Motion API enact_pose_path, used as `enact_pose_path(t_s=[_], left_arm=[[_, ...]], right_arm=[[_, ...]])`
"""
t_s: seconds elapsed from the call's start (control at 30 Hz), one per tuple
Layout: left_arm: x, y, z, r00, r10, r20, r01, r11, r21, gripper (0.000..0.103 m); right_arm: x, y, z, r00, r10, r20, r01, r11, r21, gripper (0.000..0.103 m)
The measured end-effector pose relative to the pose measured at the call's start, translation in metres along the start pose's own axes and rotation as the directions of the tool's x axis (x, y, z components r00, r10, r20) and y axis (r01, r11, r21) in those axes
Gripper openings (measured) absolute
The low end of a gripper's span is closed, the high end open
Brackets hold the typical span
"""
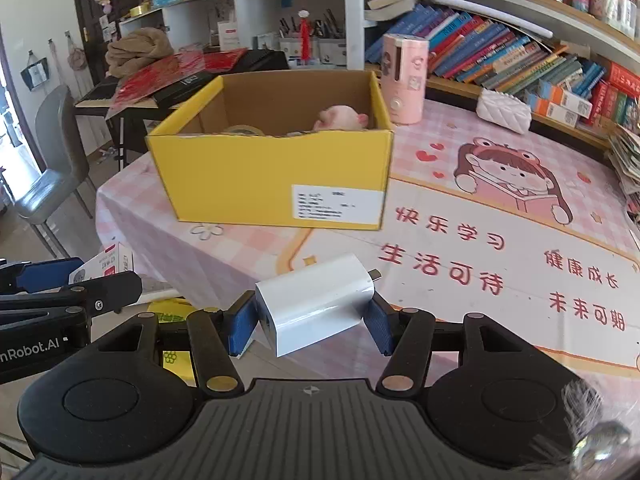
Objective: Organize objects
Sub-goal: 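Lift and carry the card box and charger over the yellow box with both grippers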
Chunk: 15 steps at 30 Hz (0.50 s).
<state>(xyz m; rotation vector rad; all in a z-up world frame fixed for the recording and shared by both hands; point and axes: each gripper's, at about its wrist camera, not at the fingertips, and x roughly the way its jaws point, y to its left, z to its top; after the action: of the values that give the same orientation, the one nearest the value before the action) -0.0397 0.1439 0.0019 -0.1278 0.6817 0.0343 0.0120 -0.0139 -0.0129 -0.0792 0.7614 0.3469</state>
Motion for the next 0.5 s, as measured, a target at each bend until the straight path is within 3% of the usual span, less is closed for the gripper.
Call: enact_pose_path(t_s=[0.23,0.5], left_arm=[[-0.002,0.009,0.004,1.0,-0.012,0.022,0.012,1.0,-0.018,0.059],[0.006,0.006,0.008,1.0,-0.018,0.019,0.018,1.0,-0.008,0.059]], right_arm=[[-0.004,0.017,0.003,1.0,-0.001,0.007,0.001,0.999,-0.046,0.055],[0.005,0.012,0.01,1.0,-0.02,-0.006,0.019,0.999,-0.033,0.055]])
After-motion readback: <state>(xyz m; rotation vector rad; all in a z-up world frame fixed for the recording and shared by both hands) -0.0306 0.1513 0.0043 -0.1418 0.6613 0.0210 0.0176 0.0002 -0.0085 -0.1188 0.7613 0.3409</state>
